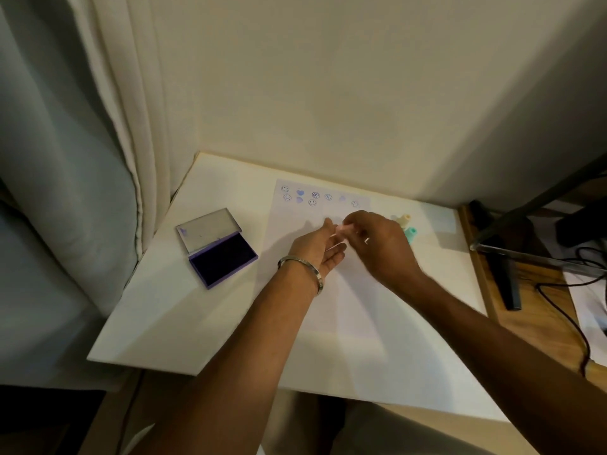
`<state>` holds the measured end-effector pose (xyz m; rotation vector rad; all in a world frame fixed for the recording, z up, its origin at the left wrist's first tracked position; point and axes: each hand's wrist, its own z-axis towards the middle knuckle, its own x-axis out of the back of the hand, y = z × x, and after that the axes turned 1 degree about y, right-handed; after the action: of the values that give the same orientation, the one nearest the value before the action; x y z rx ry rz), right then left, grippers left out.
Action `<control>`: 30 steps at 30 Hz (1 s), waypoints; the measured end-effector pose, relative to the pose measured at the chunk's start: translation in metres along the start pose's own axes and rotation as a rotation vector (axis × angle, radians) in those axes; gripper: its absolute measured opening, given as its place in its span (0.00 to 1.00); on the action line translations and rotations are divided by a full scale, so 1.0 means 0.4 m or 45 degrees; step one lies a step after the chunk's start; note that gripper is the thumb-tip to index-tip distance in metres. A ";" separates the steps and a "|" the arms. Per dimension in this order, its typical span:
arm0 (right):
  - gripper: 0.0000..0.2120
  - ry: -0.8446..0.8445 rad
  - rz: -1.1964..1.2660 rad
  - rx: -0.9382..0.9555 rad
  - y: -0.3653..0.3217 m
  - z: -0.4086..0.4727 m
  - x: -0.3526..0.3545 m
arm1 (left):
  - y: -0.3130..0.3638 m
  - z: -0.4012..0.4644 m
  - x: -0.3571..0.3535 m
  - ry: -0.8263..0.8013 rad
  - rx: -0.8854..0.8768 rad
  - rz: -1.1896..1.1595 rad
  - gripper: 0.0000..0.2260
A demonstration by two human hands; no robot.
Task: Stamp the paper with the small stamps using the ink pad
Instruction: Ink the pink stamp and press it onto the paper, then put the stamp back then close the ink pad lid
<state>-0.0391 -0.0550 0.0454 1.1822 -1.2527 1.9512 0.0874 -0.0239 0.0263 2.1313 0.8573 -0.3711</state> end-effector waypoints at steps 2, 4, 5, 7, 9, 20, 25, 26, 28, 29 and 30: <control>0.08 0.054 0.015 -0.082 0.030 0.025 0.027 | 0.003 -0.003 -0.001 0.060 -0.017 0.023 0.14; 0.10 0.075 -0.040 -0.203 0.070 0.062 0.061 | 0.010 -0.005 -0.001 0.113 -0.026 -0.003 0.11; 0.10 0.075 -0.068 -0.258 0.093 0.083 0.077 | 0.015 -0.004 0.000 0.136 -0.037 -0.004 0.11; 0.09 0.065 -0.137 -0.344 0.133 0.127 0.101 | 0.026 0.000 0.003 0.176 -0.068 0.024 0.11; 0.07 0.019 -0.253 -0.399 0.167 0.169 0.113 | 0.035 0.004 0.009 0.195 -0.088 0.034 0.11; 0.09 -0.136 -0.463 -0.551 0.275 0.242 0.053 | 0.039 0.005 0.015 0.234 -0.107 0.051 0.11; 0.09 -0.145 -0.435 -0.601 0.278 0.247 0.036 | 0.032 0.007 0.010 0.215 -0.093 0.045 0.11; 0.09 -0.144 -0.437 -0.608 0.277 0.246 0.033 | 0.031 0.007 0.008 0.212 -0.089 0.044 0.12; 0.10 -0.135 -0.437 -0.623 0.276 0.247 0.030 | 0.032 0.007 0.006 0.218 -0.083 0.049 0.12; 0.11 -0.130 -0.441 -0.627 0.278 0.247 0.029 | 0.033 0.008 0.006 0.223 -0.083 0.052 0.11; 0.11 -0.130 -0.448 -0.628 0.279 0.248 0.029 | 0.034 0.009 0.006 0.228 -0.084 0.058 0.11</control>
<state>-0.0948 -0.1926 0.0254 1.1546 -1.3651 1.2495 0.0986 -0.0316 0.0304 2.1416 0.9076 -0.1276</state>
